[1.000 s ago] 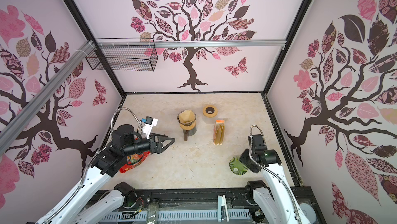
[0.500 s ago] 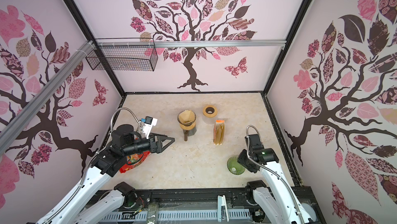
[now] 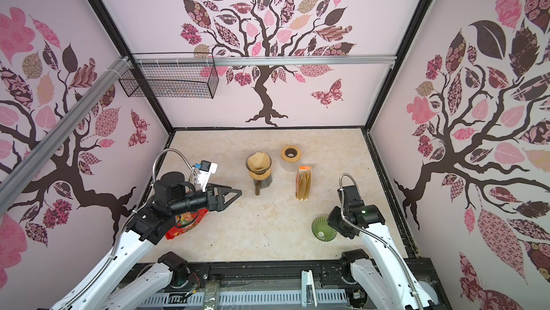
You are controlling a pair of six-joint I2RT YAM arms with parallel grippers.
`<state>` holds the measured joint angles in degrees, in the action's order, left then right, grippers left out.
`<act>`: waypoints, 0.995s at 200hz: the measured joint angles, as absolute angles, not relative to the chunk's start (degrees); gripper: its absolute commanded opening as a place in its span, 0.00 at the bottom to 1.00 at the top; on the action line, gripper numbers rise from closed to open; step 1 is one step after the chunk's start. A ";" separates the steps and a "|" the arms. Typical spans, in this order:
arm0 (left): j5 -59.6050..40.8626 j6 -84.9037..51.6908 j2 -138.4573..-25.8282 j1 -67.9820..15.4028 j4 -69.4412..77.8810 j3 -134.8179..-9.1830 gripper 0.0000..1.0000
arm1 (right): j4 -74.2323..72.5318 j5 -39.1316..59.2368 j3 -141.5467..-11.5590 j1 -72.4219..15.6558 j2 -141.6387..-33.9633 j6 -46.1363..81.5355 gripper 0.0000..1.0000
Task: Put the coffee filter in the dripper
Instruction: 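Lower the right gripper around the green glass dripper and grasp it, then lift the green dripper with the right gripper and carry it toward the plastic cup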
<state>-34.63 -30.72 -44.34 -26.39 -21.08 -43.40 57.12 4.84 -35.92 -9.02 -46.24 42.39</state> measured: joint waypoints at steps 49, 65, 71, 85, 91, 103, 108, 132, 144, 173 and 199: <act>-34.63 -31.09 -44.27 -26.22 -21.08 -43.40 0.97 | 56.14 5.63 -35.24 -9.91 -47.44 42.37 0.30; -34.63 -31.16 -44.27 -26.17 -21.08 -43.40 0.97 | 56.01 5.82 -34.96 -10.31 -47.81 42.37 0.29; -34.63 -31.20 -44.27 -26.15 -21.08 -43.40 0.97 | 55.88 5.85 -34.85 -10.46 -47.92 42.37 0.28; -34.63 -31.29 -44.27 -26.11 -21.08 -43.40 0.97 | 55.51 5.96 -34.63 -10.76 -48.07 42.39 0.26; -34.63 -31.29 -44.27 -26.11 -21.08 -43.40 0.97 | 55.22 6.04 -34.44 -10.83 -48.10 42.39 0.25; -34.63 -31.31 -44.27 -26.11 -21.08 -43.40 0.97 | 54.92 6.15 -34.20 -10.90 -48.31 42.41 0.23; -34.63 -31.31 -44.27 -26.11 -21.08 -43.40 0.97 | 54.83 6.22 -34.09 -10.98 -48.40 42.39 0.22; -34.63 -31.31 -44.27 -25.93 -21.08 -43.40 0.97 | 54.52 6.28 -34.06 -11.31 -48.53 42.41 0.19; -34.63 -31.31 -44.27 -25.85 -21.08 -43.40 0.97 | 54.35 6.39 -34.06 -11.44 -48.53 42.39 0.18; -34.63 -31.31 -44.27 -25.82 -21.06 -43.40 0.97 | 53.89 6.79 -34.06 -11.66 -48.53 42.33 0.13; -34.63 -31.31 -44.25 -25.67 -21.08 -43.40 0.97 | 53.23 7.40 -34.06 -11.90 -48.25 42.09 0.06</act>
<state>-34.63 -31.31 -44.25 -25.67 -21.08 -43.40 53.23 7.40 -34.06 -11.90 -48.25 42.09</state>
